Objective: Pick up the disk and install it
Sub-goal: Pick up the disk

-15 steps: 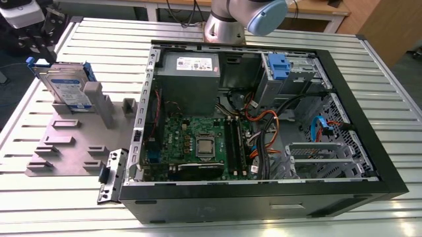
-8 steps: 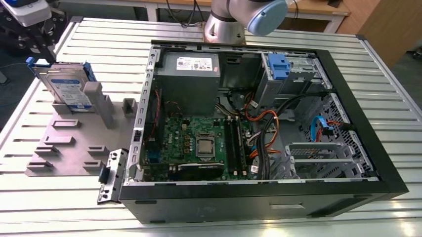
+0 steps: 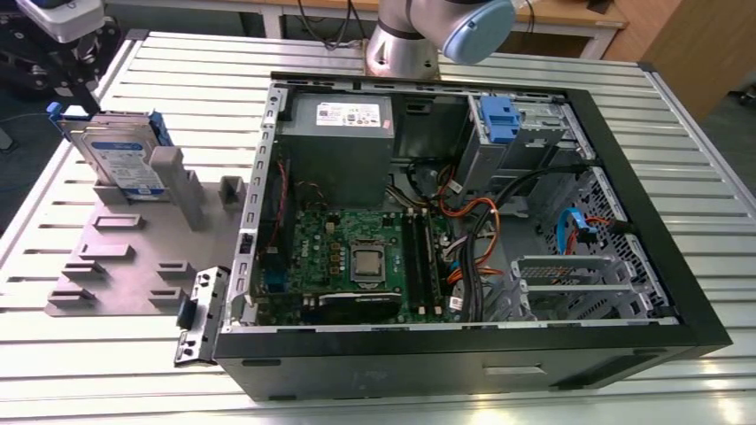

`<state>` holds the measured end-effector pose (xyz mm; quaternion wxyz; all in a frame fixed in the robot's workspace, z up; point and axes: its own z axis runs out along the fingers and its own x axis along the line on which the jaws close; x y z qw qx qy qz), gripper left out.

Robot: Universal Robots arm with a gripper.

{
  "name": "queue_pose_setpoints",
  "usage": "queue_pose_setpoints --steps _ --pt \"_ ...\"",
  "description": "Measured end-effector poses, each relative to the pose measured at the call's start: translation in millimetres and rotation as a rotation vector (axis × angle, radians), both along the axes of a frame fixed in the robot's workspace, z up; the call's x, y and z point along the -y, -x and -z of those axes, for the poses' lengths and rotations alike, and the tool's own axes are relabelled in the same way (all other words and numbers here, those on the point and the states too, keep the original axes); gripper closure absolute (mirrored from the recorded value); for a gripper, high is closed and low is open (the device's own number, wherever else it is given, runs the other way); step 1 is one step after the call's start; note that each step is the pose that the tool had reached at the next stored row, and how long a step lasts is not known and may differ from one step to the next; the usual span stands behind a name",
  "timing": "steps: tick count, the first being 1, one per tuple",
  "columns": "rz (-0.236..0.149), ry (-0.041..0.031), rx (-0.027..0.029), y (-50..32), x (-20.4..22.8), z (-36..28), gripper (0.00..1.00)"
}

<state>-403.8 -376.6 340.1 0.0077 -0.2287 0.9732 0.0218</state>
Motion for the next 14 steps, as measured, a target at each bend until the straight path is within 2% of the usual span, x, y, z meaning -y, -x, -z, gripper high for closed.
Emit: queue_pose_setpoints --steps 14 --pt "-0.253 0.0 0.0004 0.0 0.0 0.7 0.89"
